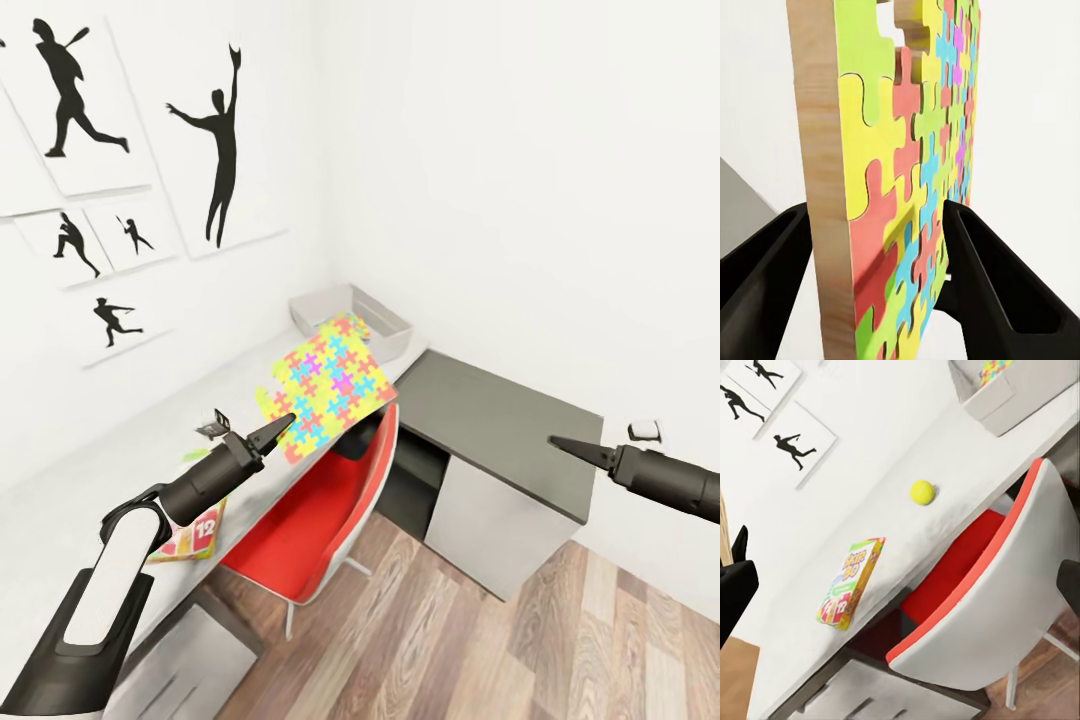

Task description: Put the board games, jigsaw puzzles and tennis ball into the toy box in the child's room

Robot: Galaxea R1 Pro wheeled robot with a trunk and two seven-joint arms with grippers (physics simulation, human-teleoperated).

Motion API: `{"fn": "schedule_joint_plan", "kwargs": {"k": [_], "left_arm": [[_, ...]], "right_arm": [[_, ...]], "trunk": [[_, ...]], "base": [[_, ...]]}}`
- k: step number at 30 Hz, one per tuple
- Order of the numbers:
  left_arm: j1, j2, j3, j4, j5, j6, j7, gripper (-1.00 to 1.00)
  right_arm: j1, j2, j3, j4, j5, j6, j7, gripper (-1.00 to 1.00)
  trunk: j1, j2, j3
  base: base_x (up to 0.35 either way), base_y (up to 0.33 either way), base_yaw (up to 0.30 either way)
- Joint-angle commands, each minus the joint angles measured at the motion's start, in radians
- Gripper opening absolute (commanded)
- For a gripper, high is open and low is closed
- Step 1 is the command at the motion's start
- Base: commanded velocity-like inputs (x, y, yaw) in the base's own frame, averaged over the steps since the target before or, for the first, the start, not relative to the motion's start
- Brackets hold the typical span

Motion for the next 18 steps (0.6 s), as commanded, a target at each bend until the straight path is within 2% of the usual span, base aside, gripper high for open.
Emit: {"fn": "schedule_joint_plan", "kwargs": {"k": [1, 7, 18], "left_arm": [[-0.001, 0.000, 0.000, 0.000, 0.005, 0.005, 0.002, -1.00], [-0.001, -0.001, -0.001, 0.000, 0.005, 0.004, 0.007, -1.00], [-0.002, -0.007, -0.005, 0.001, -0.003, 0.004, 0.019, -1.00]], "right_arm": [[-0.001, 0.000, -0.001, 0.000, 0.005, 0.004, 0.006, 1.00], [-0.001, 0.000, 0.000, 0.000, 0.005, 0.004, 0.005, 1.00], [-0.001, 0.000, 0.000, 0.000, 0.005, 0.004, 0.005, 1.00]], "trunk": [[0.001, -0.002, -0.002], [0.001, -0.002, -0.002], [0.001, -0.002, -0.002]], "base": [[0.167, -0.273, 0.097], [0.179, -0.277, 0.190], [0.200, -0.273, 0.270]]}}
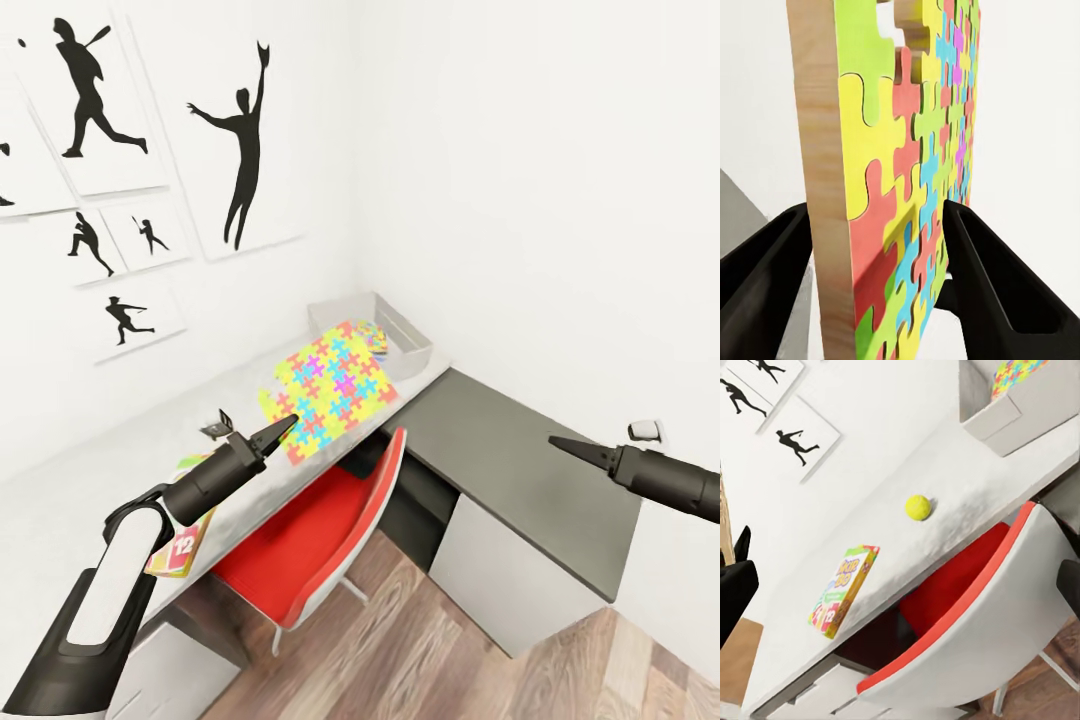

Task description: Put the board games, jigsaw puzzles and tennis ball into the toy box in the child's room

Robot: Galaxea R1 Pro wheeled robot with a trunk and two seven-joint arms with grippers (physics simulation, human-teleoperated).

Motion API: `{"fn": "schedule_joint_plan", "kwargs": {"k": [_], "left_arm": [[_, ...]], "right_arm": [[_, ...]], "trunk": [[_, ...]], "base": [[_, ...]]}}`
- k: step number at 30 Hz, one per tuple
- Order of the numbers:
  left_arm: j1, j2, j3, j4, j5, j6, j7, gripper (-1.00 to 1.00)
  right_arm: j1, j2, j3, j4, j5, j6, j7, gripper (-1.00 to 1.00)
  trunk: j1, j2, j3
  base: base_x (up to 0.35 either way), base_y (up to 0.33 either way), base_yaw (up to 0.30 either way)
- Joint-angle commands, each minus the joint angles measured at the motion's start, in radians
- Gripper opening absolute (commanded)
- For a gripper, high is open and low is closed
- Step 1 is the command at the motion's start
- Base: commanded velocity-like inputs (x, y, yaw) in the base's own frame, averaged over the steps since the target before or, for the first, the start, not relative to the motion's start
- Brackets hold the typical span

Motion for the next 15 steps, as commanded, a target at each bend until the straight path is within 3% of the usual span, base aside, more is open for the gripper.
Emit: {"fn": "schedule_joint_plan", "kwargs": {"k": [1, 7, 11, 15], "left_arm": [[-0.002, -0.001, -0.001, 0.002, 0.002, 0.006, 0.012, -1.00], [-0.019, 0.003, 0.002, 0.010, -0.002, 0.015, 0.042, -1.00], [-0.057, 0.006, 0.004, 0.022, 0.002, 0.031, 0.086, -1.00], [-0.128, 0.003, 0.005, 0.048, 0.005, 0.076, 0.171, -1.00]], "right_arm": [[-0.001, -0.001, -0.002, 0.000, 0.004, 0.004, 0.006, 1.00], [-0.001, -0.001, -0.003, 0.000, 0.004, 0.004, 0.005, 1.00], [-0.001, -0.001, -0.004, 0.000, 0.004, 0.004, 0.005, 1.00], [-0.001, -0.001, -0.006, 0.000, 0.004, 0.004, 0.005, 1.00]], "trunk": [[0.001, -0.002, -0.002], [0.001, -0.002, -0.002], [0.001, -0.002, -0.002], [0.001, -0.002, -0.002]], "base": [[0.231, -0.253, 0.286], [0.240, -0.244, 0.256], [0.250, -0.232, 0.116], [0.253, -0.228, 0.057]]}}
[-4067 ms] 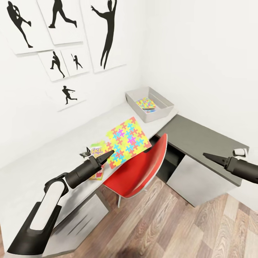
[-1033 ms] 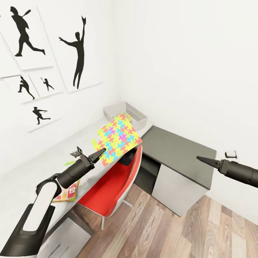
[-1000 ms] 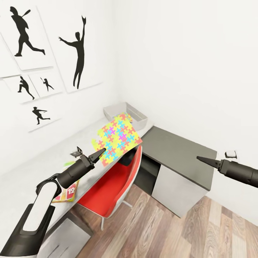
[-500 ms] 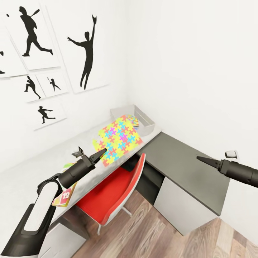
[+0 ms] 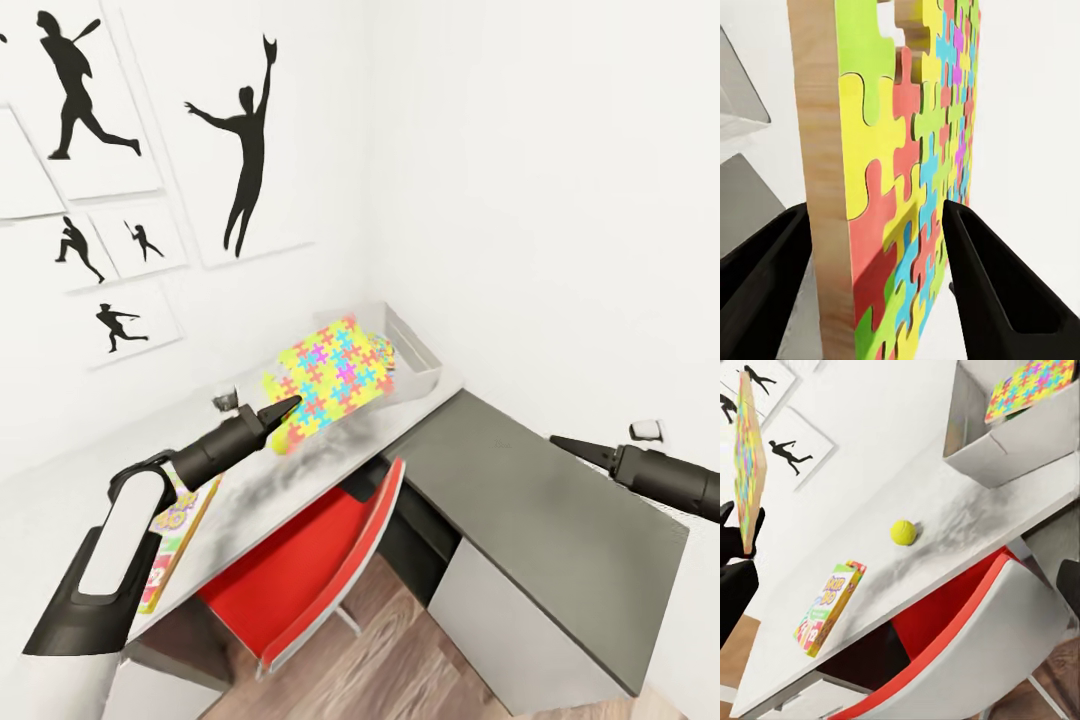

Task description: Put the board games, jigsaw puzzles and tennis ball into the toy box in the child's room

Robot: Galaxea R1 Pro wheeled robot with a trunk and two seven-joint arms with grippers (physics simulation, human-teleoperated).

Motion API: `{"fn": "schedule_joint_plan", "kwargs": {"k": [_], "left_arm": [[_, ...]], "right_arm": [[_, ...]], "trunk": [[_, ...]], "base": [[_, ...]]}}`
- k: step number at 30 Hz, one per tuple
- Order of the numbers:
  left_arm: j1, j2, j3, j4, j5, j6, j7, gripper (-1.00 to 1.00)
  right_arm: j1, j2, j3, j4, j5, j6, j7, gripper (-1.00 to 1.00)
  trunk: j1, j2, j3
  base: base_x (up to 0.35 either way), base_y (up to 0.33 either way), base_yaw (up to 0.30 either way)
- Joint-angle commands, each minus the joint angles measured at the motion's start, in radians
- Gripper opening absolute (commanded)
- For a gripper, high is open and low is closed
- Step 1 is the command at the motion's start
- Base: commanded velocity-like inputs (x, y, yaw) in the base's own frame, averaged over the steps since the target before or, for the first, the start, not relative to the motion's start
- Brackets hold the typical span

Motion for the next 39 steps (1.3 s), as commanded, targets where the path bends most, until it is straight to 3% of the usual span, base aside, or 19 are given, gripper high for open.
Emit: {"fn": "schedule_joint_plan", "kwargs": {"k": [1, 4, 5, 15, 20, 39], "left_arm": [[-0.024, -0.001, -0.001, 0.011, 0.002, 0.013, 0.024, -1.00], [-0.093, -0.005, -0.007, 0.047, 0.004, 0.031, 0.091, -1.00], [-0.149, -0.010, -0.014, 0.082, 0.005, 0.041, 0.138, -1.00], [-0.251, -0.043, -0.034, 0.176, 0.004, 0.052, 0.189, -1.00], [-0.274, -0.071, -0.043, 0.182, 0.006, 0.053, 0.254, -1.00], [-0.275, -0.078, -0.043, 0.184, 0.006, 0.053, 0.284, -1.00]], "right_arm": [[-0.001, 0.000, -0.002, 0.000, 0.004, 0.004, 0.006, 1.00], [-0.001, 0.000, -0.004, 0.000, 0.004, 0.004, 0.006, 1.00], [-0.002, -0.002, -0.005, 0.000, 0.005, 0.004, 0.006, 1.00], [-0.002, -0.003, -0.008, 0.001, 0.008, 0.004, 0.005, 1.00], [-0.002, -0.004, -0.008, 0.000, 0.009, 0.004, 0.005, 1.00], [-0.003, -0.002, -0.009, 0.000, 0.009, 0.004, 0.005, 1.00]], "trunk": [[0.001, -0.002, -0.002], [0.001, -0.002, -0.002], [0.001, -0.002, -0.001], [0.001, -0.002, 0.005], [0.001, -0.002, 0.006], [0.001, -0.002, 0.006]], "base": [[0.254, -0.226, 0.032], [0.255, -0.225, 0.021], [0.256, -0.224, 0.008], [0.254, -0.221, 0.003], [0.121, -0.102, 0.001], [0.012, -0.010, 0.000]]}}
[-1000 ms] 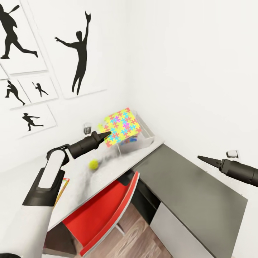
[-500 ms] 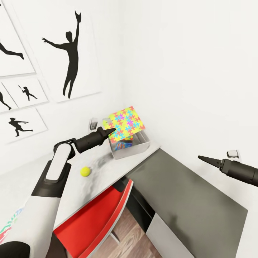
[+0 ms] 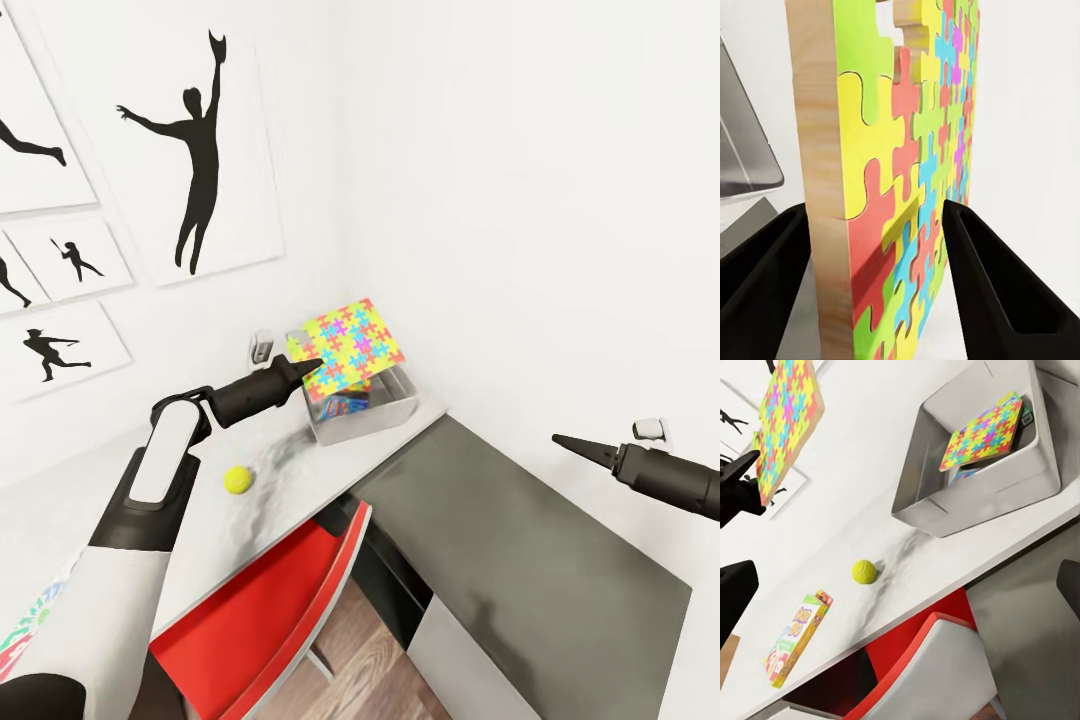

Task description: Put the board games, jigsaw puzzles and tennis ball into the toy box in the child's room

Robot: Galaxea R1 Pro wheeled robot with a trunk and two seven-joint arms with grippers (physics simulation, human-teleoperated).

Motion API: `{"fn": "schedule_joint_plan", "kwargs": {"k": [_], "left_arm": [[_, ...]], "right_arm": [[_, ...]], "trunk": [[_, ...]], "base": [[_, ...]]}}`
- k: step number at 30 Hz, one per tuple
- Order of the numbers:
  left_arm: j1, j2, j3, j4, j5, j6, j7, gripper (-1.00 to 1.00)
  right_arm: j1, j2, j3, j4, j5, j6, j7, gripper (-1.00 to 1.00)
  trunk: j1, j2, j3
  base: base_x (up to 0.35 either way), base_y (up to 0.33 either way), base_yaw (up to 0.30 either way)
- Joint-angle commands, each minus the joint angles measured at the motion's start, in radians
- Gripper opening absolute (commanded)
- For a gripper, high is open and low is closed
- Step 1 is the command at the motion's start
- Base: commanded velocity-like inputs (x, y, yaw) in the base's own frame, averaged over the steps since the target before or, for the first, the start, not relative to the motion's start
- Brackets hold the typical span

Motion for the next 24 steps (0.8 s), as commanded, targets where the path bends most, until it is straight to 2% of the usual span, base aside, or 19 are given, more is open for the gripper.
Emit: {"fn": "schedule_joint_plan", "kwargs": {"k": [1, 2, 7, 11, 12, 13, 14, 16, 17, 21, 24], "left_arm": [[-0.005, 0.000, 0.000, 0.007, -0.001, 0.002, 0.006, -1.00], [-0.011, 0.000, 0.001, 0.015, -0.002, 0.002, 0.013, -1.00], [-0.150, 0.000, 0.001, 0.177, 0.010, 0.012, 0.092, -1.00], [-0.282, -0.009, -0.001, 0.359, 0.039, 0.032, 0.121, -1.00], [-0.312, -0.014, -0.002, 0.404, 0.043, 0.035, 0.127, -1.00], [-0.365, -0.027, -0.002, 0.492, 0.049, 0.039, 0.135, -1.00], [-0.386, -0.033, -0.002, 0.531, 0.051, 0.039, 0.138, -1.00], [-0.417, -0.044, -0.003, 0.593, 0.053, 0.040, 0.142, -1.00], [-0.417, -0.044, -0.003, 0.593, 0.053, 0.040, 0.142, -1.00], [-0.453, -0.058, -0.003, 0.679, 0.054, 0.041, 0.147, -1.00], [-0.465, -0.056, -0.001, 0.728, 0.054, 0.037, 0.153, -1.00]], "right_arm": [[-0.001, 0.000, -0.001, 0.000, 0.004, 0.004, 0.006, 1.00], [-0.001, 0.000, -0.001, 0.000, 0.004, 0.004, 0.006, 1.00], [-0.001, 0.001, 0.000, 0.000, 0.004, 0.004, 0.007, 1.00], [-0.001, 0.002, 0.001, 0.000, 0.004, 0.004, 0.007, 1.00], [-0.001, 0.002, 0.003, 0.000, 0.004, 0.004, 0.007, 1.00], [-0.001, 0.002, 0.006, 0.000, 0.004, 0.004, 0.007, 1.00], [0.000, 0.002, 0.007, 0.000, 0.004, 0.004, 0.006, 1.00], [0.000, 0.003, 0.008, 0.000, 0.004, 0.004, 0.006, 1.00], [0.000, 0.003, 0.008, 0.000, 0.004, 0.004, 0.006, 1.00], [0.000, 0.002, 0.008, 0.000, 0.004, 0.004, 0.006, 1.00], [-0.001, 0.002, 0.009, 0.000, 0.004, 0.004, 0.006, 1.00]], "trunk": [[0.001, -0.002, -0.002], [0.001, -0.002, -0.002], [0.001, -0.002, -0.002], [0.001, -0.002, -0.002], [0.001, -0.002, -0.002], [0.001, -0.002, -0.002], [0.001, -0.002, -0.002], [0.001, -0.002, -0.002], [0.001, -0.002, -0.002], [0.001, -0.002, -0.002], [0.001, -0.002, -0.002]], "base": [[0.000, 0.000, 0.000], [0.000, 0.000, 0.000], [0.000, 0.000, 0.000], [0.000, 0.000, 0.000], [0.000, 0.000, 0.000], [0.000, 0.000, -0.009], [0.000, 0.000, -0.012], [0.000, 0.000, -0.009], [0.000, 0.000, -0.008], [0.000, 0.000, -0.004], [0.000, 0.000, -0.001]]}}
